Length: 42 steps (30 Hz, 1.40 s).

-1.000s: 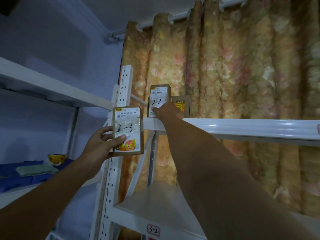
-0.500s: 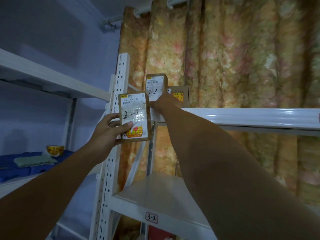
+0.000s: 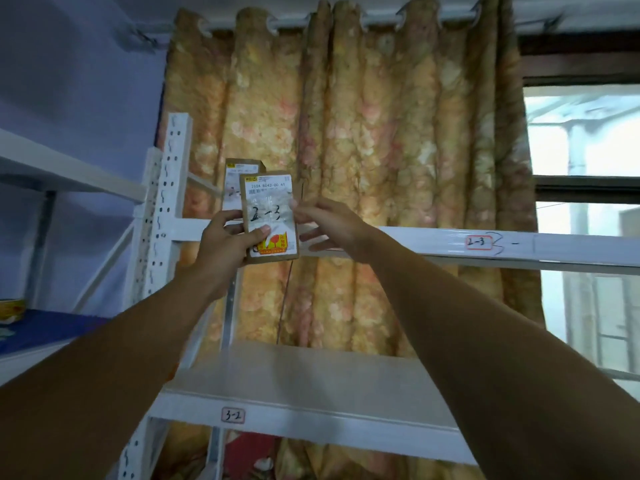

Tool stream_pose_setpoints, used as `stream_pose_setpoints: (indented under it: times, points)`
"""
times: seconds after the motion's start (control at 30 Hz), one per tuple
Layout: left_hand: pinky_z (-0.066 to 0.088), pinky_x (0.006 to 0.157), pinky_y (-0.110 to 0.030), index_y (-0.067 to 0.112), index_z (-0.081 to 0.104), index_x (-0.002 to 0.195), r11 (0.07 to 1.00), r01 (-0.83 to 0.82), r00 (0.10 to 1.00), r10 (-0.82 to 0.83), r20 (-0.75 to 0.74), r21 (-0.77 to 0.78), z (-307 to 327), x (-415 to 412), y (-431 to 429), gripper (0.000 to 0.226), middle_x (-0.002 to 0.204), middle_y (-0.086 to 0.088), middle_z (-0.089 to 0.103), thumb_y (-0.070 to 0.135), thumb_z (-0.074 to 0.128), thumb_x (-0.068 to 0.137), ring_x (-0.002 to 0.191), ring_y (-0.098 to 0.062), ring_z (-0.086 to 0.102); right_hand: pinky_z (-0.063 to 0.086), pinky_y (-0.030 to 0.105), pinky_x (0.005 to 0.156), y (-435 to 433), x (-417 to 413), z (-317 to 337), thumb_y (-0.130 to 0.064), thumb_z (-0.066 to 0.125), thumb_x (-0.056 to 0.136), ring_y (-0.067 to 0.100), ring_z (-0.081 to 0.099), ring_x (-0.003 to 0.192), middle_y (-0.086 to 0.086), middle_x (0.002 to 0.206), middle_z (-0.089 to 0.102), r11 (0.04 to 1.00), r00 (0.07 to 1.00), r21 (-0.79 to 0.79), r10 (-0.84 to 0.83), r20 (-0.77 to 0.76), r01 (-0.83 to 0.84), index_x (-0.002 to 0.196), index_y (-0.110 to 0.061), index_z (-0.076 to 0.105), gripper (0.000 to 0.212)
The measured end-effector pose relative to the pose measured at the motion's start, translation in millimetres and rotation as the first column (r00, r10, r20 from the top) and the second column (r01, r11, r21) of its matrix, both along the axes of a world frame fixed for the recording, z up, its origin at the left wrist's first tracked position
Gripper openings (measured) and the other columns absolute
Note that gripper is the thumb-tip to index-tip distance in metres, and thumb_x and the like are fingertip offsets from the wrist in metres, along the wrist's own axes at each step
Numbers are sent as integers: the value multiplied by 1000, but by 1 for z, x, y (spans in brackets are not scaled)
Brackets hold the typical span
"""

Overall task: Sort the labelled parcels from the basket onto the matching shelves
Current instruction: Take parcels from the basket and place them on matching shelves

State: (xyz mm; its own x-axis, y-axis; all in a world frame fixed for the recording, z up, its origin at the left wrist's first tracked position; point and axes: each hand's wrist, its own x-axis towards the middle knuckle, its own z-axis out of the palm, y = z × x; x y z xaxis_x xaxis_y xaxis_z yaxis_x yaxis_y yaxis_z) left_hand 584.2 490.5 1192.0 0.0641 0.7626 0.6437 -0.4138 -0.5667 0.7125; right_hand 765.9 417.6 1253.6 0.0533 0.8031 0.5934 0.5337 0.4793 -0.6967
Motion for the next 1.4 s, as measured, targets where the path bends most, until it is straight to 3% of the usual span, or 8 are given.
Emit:
stream_pose_setpoints:
  times: [0.3, 0.43, 0.6, 0.77, 0.93, 1.03, 1.17, 1.4]
  points:
    - [59, 72, -36, 17, 65, 123, 963, 265, 964, -263, -36, 40, 24, 120, -74, 44, 107, 2, 73, 3, 79, 84, 87, -15, 72, 63, 54, 81, -93, 96, 3, -14, 92, 75, 35, 73, 105, 17, 114, 68, 941, 957, 210, -232, -174, 266, 106, -5, 64, 43]
    - [55, 99, -51, 22, 69, 126, 964, 215, 971, -194, -141, 156, 45, 165, -93, 50, 104, -6, 75, 7, 82, 80, 103, -29, 72, 62, 56, 85, -124, 139, 17, -28, 93, 67, 31, 73, 100, 5, 97, 68, 859, 908, 300, -370, -195, 415, 94, -17, 67, 39]
    - [59, 91, -48, 17, 63, 134, 964, 89, 988, -53, -146, 249, 70, 224, -111, 60, 103, -3, 73, 6, 84, 79, 97, -24, 72, 61, 56, 87, -145, 187, 38, -20, 88, 74, 32, 73, 102, 9, 105, 72, 835, 893, 319, -410, -184, 449, 100, -18, 67, 34]
    - [59, 84, -37, 13, 64, 130, 945, -61, 978, 121, -170, 322, 88, 269, -110, 54, 104, -7, 71, 5, 83, 79, 97, -23, 69, 63, 48, 84, -147, 226, 48, 7, 70, 89, 37, 71, 106, 16, 110, 68, 863, 899, 270, -373, -231, 428, 120, 1, 60, 33]
    - [42, 60, -25, 14, 71, 122, 919, -174, 921, 279, -272, 353, 98, 296, -92, 37, 79, 2, 60, 7, 77, 85, 77, -17, 58, 59, 52, 93, -111, 250, 54, -16, 79, 77, 31, 70, 104, 11, 115, 69, 868, 881, 189, -418, -221, 459, 114, -14, 60, 42]
    - [41, 69, -26, 14, 71, 123, 910, -204, 878, 334, -343, 362, 100, 306, -74, 36, 87, -3, 66, 9, 74, 88, 88, -22, 63, 57, 54, 94, -82, 264, 55, -33, 77, 66, 31, 69, 104, 10, 111, 68, 864, 872, 155, -448, -195, 479, 99, -23, 57, 40]
    - [55, 77, -37, 8, 71, 115, 919, -188, 784, 353, -510, 346, 113, 314, -56, 27, 104, -10, 72, 4, 64, 89, 96, -29, 68, 58, 56, 95, -68, 261, 62, -15, 73, 88, 36, 72, 102, 20, 106, 72, 853, 855, 73, -511, -85, 517, 83, -9, 61, 14]
    - [60, 85, -42, 2, 68, 97, 947, -57, 643, 277, -714, 316, 139, 323, -34, 10, 99, -17, 73, 2, 59, 95, 84, -29, 71, 56, 41, 93, -57, 266, 74, -15, 68, 96, 29, 63, 90, 12, 86, 62, 805, 807, -58, -587, 69, 591, 81, -7, 54, 22]
